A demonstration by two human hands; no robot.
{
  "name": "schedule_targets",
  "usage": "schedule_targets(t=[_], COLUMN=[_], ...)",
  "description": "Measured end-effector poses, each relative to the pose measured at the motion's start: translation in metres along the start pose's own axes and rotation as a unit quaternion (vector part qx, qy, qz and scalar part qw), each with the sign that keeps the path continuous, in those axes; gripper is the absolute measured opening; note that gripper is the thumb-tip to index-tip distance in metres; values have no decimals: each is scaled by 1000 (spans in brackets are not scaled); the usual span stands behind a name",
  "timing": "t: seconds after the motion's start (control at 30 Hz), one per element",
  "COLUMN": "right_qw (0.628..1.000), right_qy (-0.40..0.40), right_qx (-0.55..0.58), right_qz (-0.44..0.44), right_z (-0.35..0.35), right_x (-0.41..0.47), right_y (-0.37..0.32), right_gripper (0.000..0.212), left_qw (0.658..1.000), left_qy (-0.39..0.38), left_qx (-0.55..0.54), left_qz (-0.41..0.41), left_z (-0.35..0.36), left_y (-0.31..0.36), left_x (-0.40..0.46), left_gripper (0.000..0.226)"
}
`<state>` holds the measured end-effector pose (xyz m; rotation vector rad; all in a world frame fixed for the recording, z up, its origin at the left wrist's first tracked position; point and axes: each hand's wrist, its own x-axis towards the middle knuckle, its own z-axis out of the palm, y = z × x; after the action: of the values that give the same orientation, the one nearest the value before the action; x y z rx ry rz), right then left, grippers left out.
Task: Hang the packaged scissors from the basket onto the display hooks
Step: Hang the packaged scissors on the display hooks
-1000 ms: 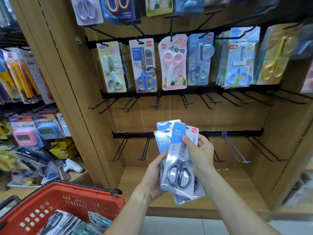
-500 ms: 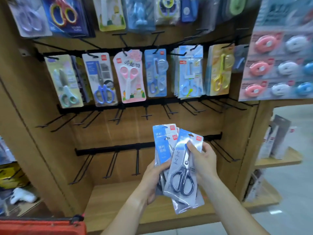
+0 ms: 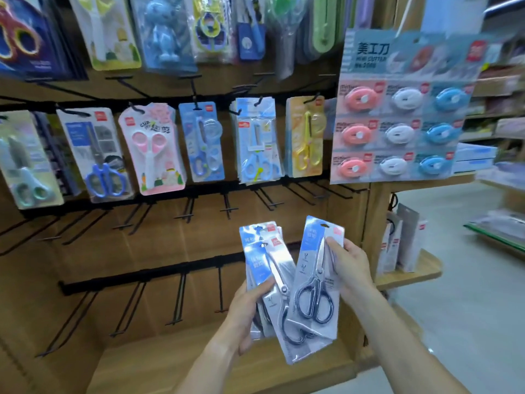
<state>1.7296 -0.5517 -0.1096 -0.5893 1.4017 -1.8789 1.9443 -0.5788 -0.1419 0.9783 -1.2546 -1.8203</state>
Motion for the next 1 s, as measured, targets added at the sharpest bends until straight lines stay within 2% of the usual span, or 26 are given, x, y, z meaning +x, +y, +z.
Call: schedule_targets(t=[0.27, 0.5, 0.7, 0.9, 1.0], right_qw=[997, 997, 994, 991, 985], right_qy=[43, 37, 84, 68, 70], right_qx=[-46, -60, -60, -72, -107], right_qz=[-33, -17, 18, 90, 119], right_z=[-34, -36, -29, -4, -2], right_x=[53, 82, 109, 140, 153], right_y=[-52, -55, -48, -46, -39], right_gripper=[19, 23, 25, 43, 61], left_qw=[1000, 1000, 1000, 999, 998], left_qy=[-8, -13, -16, -20, -21], left_qx=[13, 19, -14, -38, -47], left_qz=[2, 3, -8, -15, -19], left_z=[6, 23, 37, 42, 42], left_y=[-4, -5, -2, -3, -4], left_x=[12, 18, 22, 23, 23], left_gripper=[38, 43, 38, 34, 35])
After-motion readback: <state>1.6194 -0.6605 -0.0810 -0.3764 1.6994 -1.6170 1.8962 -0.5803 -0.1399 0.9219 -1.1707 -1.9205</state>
